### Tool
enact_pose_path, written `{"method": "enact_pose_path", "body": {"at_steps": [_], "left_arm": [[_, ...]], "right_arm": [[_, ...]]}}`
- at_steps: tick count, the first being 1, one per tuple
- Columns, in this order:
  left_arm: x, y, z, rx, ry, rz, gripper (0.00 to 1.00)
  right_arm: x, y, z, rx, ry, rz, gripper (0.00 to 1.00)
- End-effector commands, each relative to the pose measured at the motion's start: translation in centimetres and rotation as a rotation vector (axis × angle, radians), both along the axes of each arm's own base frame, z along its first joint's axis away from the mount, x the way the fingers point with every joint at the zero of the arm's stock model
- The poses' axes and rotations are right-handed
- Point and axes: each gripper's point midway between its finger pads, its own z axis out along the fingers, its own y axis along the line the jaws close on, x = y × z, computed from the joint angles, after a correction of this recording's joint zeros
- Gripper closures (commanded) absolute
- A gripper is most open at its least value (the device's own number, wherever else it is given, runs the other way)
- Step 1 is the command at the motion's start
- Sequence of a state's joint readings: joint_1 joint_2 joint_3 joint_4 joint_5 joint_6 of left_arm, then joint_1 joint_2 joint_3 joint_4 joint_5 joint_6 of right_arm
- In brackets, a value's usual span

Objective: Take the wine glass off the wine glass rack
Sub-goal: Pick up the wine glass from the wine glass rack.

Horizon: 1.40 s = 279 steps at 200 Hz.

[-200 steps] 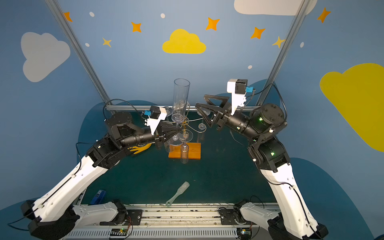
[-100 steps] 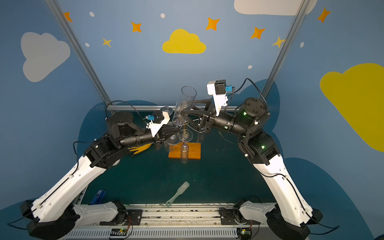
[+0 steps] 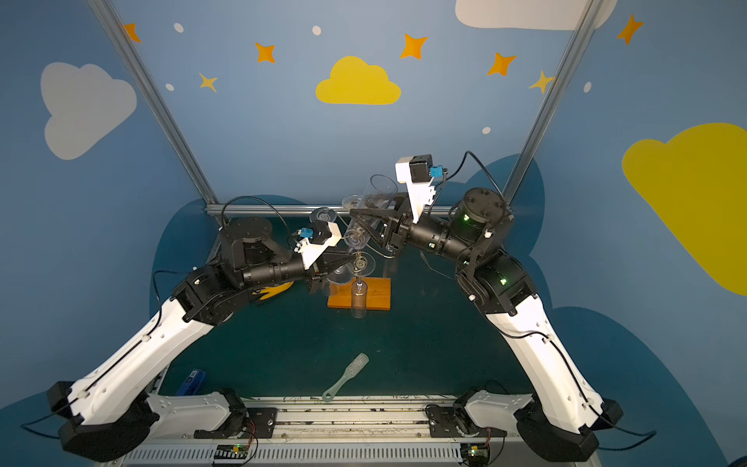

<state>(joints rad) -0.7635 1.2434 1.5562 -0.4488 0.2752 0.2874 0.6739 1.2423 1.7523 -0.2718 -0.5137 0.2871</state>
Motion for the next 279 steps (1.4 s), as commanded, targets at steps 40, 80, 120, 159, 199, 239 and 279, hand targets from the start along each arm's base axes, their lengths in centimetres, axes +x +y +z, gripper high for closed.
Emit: {"method": "enact_pose_path", "body": {"at_steps": [40,80,120,159,199,239,279], "left_arm": [[-0.2,0.4,1.7,-0.017,-0.078,0.006,0.67],[-1.3,1.7,2.3,-0.071,-0.118,0.025,0.14],[-3.1,5.3,4.1,-0.185,-0.183,0.11,0.04],[-5.1,9.4,4.5,-0.282,-0.176,0.203,0.02],[-6.0,13.2,2.4,-0.347,-0.14,0.326,0.01],[-6.0,16.2,0.2,-0.374,-0.123,0.454,0.01],[-5.1,17.6,-1.1,-0.374,-0.133,0.55,0.01]], "right_arm": [[-0.7,-0.3,0.9,0.027,-0.015,0.001,0.76],[-1.0,-0.8,1.2,0.025,-0.056,-0.015,0.78],[-1.3,-2.1,2.0,-0.004,-0.148,-0.076,0.78],[0.0,-4.2,2.2,-0.09,-0.277,-0.231,0.78],[4.8,-9.1,2.0,-0.176,-0.333,-0.526,0.82],[10.2,-14.8,0.8,-0.227,-0.309,-0.771,0.83],[15.8,-20.5,-5.1,-0.205,-0.144,-0.921,0.85]]}}
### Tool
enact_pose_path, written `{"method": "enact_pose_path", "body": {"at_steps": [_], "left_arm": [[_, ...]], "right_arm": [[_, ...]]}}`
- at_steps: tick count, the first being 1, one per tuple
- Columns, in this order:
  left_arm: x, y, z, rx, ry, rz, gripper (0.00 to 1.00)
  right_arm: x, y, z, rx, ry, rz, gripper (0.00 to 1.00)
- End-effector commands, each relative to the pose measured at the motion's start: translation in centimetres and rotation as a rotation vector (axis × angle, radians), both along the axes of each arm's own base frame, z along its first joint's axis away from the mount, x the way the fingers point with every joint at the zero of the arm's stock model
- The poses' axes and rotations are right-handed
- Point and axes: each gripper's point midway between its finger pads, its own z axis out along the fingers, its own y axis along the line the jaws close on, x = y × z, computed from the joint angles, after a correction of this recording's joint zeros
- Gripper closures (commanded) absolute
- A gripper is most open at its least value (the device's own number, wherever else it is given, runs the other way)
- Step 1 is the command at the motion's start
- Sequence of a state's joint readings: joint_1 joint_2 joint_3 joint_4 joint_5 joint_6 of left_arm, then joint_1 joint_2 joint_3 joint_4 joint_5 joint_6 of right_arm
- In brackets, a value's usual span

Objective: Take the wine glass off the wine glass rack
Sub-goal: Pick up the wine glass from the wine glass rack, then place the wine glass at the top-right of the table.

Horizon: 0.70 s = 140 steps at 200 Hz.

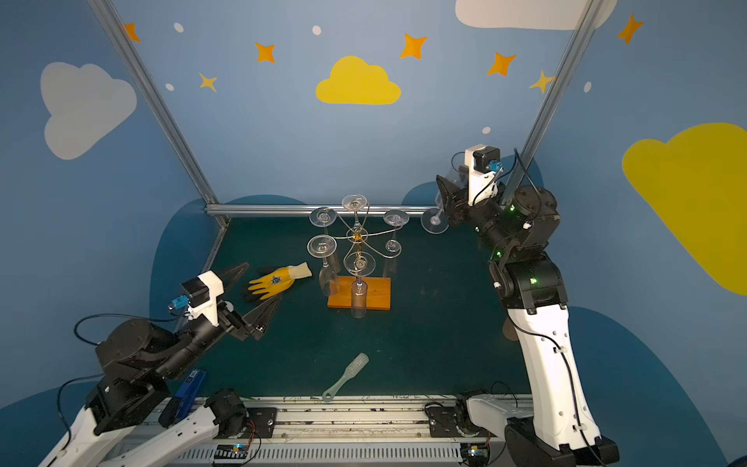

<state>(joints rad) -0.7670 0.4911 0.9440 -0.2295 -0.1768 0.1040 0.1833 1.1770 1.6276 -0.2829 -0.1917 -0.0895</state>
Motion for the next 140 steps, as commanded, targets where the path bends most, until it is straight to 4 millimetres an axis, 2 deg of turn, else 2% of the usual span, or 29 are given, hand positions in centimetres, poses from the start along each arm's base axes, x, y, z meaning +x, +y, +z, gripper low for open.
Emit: {"method": "enact_pose_path", "body": {"at_steps": [1,30,84,108,140], "left_arm": [[0.9,1.4,0.0,-0.032,-0.001,0.094,0.01],[2.3,1.3,-0.6,-0.014,0.006,0.146,0.01],[5.4,0.4,0.3,-0.036,-0.009,0.215,0.01],[6.9,0.1,0.8,-0.09,0.021,0.214,0.01],[8.3,-0.8,1.9,-0.129,0.032,0.175,0.01]], "right_arm": [[2.6,-2.8,-2.3,0.074,0.025,-0.079,0.86],[5.6,-5.2,-8.7,0.127,0.138,-0.117,0.86],[9.9,-5.5,-19.8,0.08,0.262,-0.103,0.86],[11.8,-5.6,-22.9,0.097,0.289,-0.11,0.89],[14.3,-5.3,-25.7,0.102,0.314,-0.091,0.89]]}}
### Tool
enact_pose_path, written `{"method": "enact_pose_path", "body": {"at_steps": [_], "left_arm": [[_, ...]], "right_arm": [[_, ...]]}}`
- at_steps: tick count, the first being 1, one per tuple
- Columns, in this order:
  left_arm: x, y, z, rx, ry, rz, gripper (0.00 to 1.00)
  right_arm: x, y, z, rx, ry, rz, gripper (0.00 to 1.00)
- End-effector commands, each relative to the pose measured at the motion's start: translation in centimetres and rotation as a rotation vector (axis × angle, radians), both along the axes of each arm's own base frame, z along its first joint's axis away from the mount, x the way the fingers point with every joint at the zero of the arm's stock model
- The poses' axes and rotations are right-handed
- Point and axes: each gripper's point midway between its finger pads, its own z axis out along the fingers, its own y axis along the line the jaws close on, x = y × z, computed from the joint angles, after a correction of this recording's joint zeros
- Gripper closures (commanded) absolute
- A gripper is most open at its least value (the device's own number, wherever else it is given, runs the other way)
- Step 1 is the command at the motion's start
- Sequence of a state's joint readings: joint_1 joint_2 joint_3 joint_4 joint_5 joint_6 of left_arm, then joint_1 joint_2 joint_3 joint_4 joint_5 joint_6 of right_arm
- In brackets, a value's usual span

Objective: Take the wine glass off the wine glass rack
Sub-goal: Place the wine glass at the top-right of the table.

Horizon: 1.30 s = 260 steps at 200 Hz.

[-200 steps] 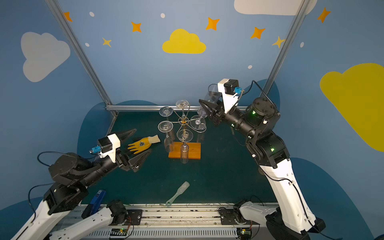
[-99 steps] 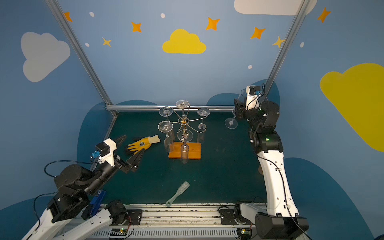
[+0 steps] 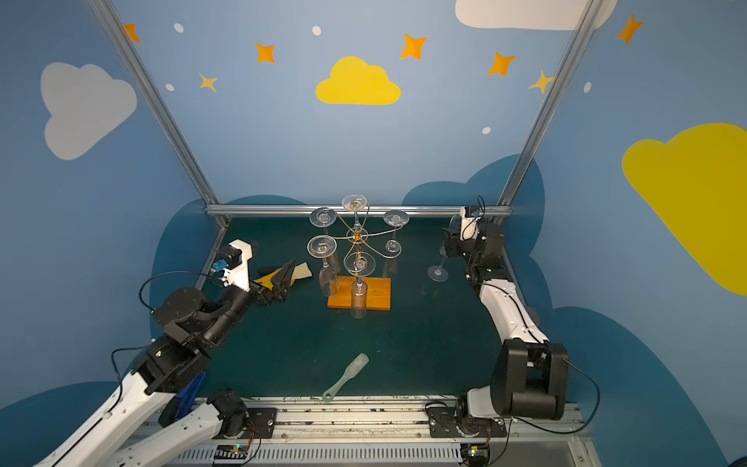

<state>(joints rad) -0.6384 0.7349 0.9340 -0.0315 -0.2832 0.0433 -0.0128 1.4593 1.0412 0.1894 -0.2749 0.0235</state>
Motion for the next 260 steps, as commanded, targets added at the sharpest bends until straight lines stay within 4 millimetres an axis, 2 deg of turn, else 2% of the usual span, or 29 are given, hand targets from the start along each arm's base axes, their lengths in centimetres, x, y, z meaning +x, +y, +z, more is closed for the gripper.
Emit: {"method": "enact_pose_path", "body": {"at_steps": [1,46,74,143,234,250,260], "left_arm": [[0.0,-0.5,3.5,-0.1,-0.062,-0.048,0.01],[1.5,-1.7,3.6,-0.098,-0.047,-0.072,0.01],[1.8,-2.3,3.5,-0.105,-0.037,-0.093,0.01],[2.1,-2.4,2.8,-0.115,-0.018,-0.097,0.01],[2.0,-2.2,2.1,-0.11,-0.004,-0.094,0.01],[2.0,-2.1,2.1,-0.109,-0.006,-0.094,0.01],[2.0,-2.1,2.0,-0.107,-0.004,-0.093,0.01]], "right_arm": [[1.9,0.3,2.2,0.018,-0.123,0.022,0.89],[4.6,1.3,-0.3,0.035,-0.112,0.086,0.89],[5.5,1.3,-1.5,0.034,-0.119,0.086,0.89],[5.7,1.5,-3.6,-0.055,-0.128,0.085,0.89],[6.1,2.4,-6.4,-0.068,-0.076,0.096,0.87],[6.0,2.6,-6.5,-0.067,-0.073,0.1,0.83],[6.0,2.7,-6.5,-0.066,-0.069,0.103,0.76]]}}
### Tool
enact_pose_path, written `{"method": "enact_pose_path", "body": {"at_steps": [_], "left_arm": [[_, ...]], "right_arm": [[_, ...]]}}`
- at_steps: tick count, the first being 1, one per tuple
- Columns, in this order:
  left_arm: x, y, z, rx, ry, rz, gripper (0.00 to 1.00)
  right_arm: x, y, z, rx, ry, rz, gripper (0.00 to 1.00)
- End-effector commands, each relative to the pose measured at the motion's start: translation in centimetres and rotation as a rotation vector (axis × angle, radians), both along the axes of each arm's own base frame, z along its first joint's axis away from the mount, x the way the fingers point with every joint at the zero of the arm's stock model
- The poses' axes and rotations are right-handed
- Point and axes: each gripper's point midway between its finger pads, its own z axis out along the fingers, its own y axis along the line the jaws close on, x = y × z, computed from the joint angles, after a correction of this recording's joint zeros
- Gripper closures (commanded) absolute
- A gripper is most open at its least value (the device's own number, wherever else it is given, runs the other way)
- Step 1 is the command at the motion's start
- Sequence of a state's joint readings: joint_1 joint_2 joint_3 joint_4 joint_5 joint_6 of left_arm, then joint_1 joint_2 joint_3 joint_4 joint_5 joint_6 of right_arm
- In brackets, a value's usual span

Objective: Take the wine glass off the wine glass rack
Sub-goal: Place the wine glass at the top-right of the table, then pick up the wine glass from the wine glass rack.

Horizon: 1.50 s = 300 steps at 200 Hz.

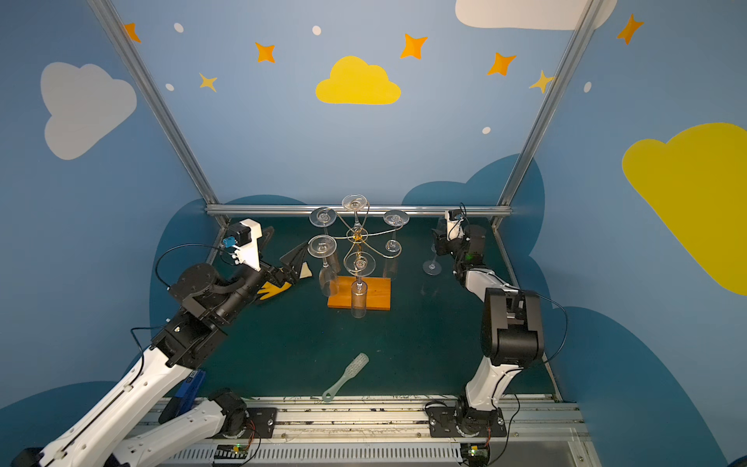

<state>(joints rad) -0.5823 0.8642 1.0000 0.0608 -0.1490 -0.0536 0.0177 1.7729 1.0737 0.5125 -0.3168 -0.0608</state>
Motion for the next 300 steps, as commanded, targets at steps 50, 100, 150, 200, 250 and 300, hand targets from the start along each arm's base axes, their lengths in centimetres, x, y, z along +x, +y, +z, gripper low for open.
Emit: {"method": "enact_pose_path", "body": {"at_steps": [50,100,150,200,250,300], "left_arm": [[-0.3,0.6,0.3,-0.016,-0.015,0.0,0.01],[-1.2,1.2,0.4,-0.032,-0.013,-0.01,0.01],[-2.6,2.0,-0.2,-0.069,0.067,-0.027,0.01],[-4.4,0.7,-1.0,-0.103,0.179,-0.154,0.01],[-4.0,0.1,-2.1,-0.14,0.276,-0.175,0.01],[-1.3,-0.8,-3.6,-0.34,0.524,-0.288,0.04]], "right_arm": [[-0.4,0.7,-0.2,-0.007,0.018,0.015,0.35],[-1.8,0.9,2.0,-0.008,0.014,0.027,0.08],[-4.4,0.1,5.4,-0.023,-0.001,-0.005,0.06],[-8.6,-3.3,9.1,0.032,0.077,-0.225,0.03],[-15.2,-5.0,11.1,0.201,0.224,-0.374,0.02],[-20.3,-1.2,13.1,0.354,0.256,-0.18,0.02]]}}
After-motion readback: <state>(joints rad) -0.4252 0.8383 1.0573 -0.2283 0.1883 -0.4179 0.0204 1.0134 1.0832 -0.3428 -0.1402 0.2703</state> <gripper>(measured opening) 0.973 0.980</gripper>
